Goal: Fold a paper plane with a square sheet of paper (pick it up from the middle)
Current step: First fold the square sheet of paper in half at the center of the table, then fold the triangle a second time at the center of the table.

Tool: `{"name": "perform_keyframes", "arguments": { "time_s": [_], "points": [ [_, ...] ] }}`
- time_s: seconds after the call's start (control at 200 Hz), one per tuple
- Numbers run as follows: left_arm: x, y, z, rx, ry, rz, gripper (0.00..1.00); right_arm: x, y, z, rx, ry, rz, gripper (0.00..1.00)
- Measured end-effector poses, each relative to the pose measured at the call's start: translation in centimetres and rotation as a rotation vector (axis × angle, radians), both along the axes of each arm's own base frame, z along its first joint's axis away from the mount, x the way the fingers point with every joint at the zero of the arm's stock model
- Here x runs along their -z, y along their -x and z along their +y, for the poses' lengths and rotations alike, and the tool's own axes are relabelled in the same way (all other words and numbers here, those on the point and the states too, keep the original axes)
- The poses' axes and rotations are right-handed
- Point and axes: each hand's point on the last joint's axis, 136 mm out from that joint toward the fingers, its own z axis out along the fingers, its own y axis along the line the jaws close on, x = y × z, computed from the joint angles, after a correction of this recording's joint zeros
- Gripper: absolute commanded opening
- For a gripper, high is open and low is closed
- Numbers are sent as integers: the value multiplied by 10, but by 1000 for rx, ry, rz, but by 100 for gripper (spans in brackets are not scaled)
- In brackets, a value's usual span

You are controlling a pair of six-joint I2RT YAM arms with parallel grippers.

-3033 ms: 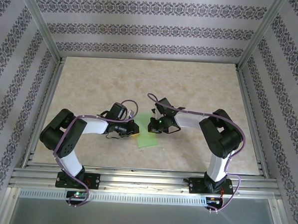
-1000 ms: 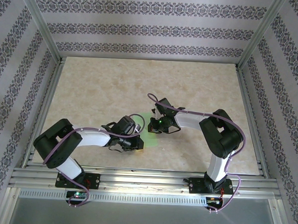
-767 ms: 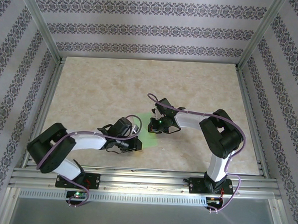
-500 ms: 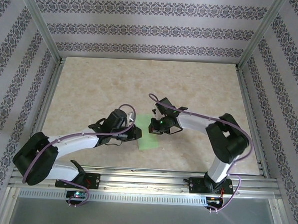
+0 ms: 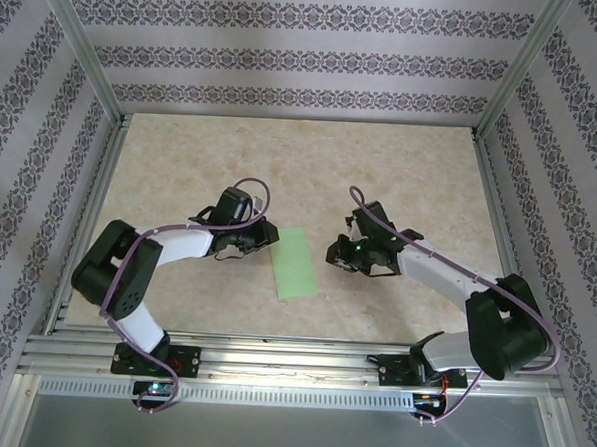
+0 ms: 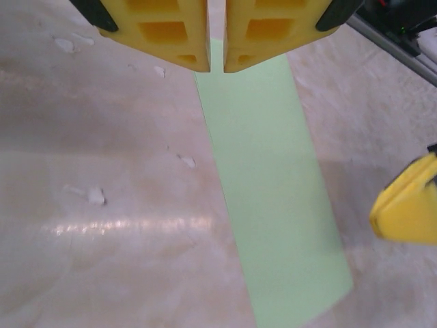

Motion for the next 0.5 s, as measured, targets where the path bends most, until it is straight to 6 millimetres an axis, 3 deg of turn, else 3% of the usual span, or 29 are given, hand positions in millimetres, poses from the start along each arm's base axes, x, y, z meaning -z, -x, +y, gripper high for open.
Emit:
{"name": "perform_keyframes", "arguments": {
  "time_s": [0.36, 0.5],
  "points": [
    [35, -13, 2, -13, -16, 70, 14, 21, 26, 17, -54, -36, 106, 28],
    [35, -15, 3, -13, 9, 53, 14, 32, 37, 24, -79, -39, 153, 29]
  ]
}}
